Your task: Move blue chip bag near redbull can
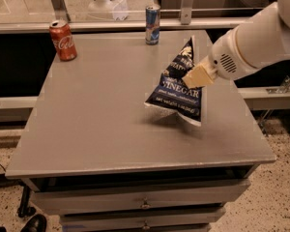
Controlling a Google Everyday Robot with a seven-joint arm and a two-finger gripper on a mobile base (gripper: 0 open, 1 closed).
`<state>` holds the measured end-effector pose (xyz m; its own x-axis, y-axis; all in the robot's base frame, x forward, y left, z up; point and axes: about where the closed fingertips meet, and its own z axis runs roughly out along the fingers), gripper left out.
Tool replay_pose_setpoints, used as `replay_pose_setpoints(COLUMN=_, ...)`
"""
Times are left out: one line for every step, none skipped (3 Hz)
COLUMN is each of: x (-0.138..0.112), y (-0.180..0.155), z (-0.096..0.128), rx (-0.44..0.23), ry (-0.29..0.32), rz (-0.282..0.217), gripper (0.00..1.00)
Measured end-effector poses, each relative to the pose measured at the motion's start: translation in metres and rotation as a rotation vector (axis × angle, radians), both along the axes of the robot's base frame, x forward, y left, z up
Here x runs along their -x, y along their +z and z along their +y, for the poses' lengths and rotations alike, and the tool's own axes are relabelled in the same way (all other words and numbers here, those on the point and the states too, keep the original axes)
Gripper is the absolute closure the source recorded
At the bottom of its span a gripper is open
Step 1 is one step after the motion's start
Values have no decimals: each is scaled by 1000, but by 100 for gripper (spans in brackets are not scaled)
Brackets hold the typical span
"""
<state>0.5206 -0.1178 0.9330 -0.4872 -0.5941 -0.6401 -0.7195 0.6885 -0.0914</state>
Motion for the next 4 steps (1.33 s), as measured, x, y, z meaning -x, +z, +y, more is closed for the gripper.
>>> replay_pose_setpoints(x=-13, y=0, z=11, rx=-40, ry=-17, rz=-10, gripper=100)
replay_pose_setpoints(x=-27, y=-1, z=20, rx=-105, ry=-47, rz=-22, gripper=100)
replay_pose_setpoints(x=-40, y=0, z=30, rx=-189, ry=-79, rz=-33, gripper=100)
replay_pose_setpoints(x=-58, y=5, z=53, rx=-292, ry=-86, rz=-40, gripper=100)
